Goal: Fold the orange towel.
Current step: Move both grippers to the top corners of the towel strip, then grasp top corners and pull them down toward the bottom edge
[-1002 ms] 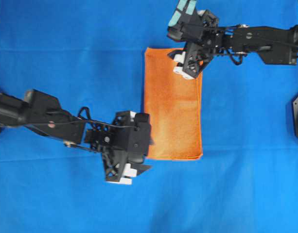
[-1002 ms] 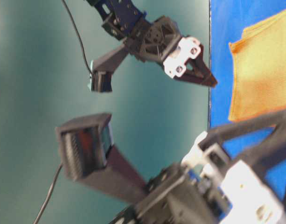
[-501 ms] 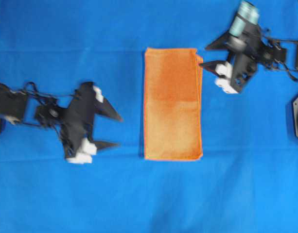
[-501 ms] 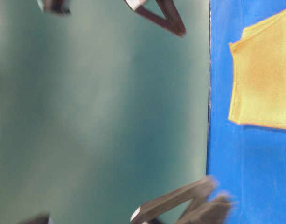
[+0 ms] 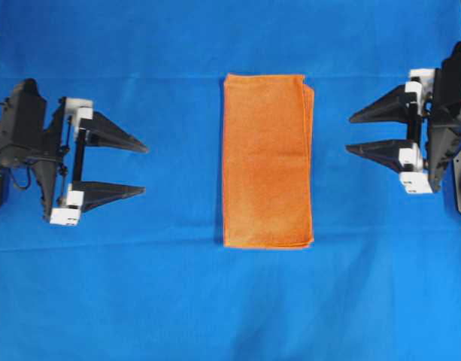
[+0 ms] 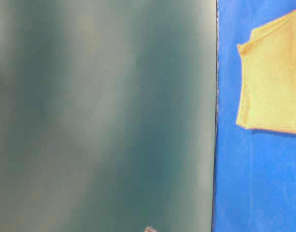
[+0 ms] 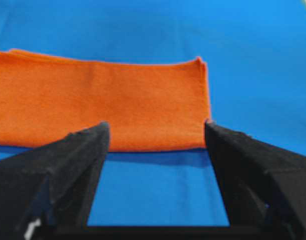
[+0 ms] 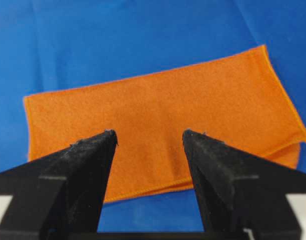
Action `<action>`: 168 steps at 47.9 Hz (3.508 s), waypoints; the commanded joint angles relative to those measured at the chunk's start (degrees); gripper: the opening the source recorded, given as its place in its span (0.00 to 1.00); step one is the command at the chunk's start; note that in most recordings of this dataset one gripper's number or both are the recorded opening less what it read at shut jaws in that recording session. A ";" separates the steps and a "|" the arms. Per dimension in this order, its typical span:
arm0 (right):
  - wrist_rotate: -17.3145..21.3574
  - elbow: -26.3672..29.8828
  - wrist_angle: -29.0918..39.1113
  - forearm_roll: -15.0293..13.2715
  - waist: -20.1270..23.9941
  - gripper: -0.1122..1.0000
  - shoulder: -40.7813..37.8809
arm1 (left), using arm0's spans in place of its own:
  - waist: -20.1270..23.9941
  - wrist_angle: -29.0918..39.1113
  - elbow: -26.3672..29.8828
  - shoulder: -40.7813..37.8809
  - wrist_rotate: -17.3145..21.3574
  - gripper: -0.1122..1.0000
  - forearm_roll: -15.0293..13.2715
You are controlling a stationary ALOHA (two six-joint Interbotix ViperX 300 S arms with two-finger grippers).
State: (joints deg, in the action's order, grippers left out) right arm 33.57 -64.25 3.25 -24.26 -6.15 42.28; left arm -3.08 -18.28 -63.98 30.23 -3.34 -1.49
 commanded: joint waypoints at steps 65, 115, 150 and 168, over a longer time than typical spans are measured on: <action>-0.97 14.06 -9.84 -3.43 -22.50 0.64 -41.66 | 24.43 -5.27 26.10 -45.00 3.52 0.80 -0.09; -3.16 15.73 -11.95 -4.04 -23.12 0.13 -45.97 | 25.49 -4.04 31.38 -50.63 6.68 0.11 0.18; -4.83 17.31 -6.15 -5.36 -23.64 0.13 -39.64 | 26.10 -0.44 31.11 -43.51 9.14 0.11 0.18; -4.13 12.13 -2.46 -3.16 -14.59 0.13 -28.92 | 18.90 3.78 27.33 -35.33 9.23 0.11 0.18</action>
State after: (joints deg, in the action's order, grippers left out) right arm 29.36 -51.94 0.09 -28.13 -22.76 10.20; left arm 17.31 -14.50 -36.56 -8.26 5.80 -1.41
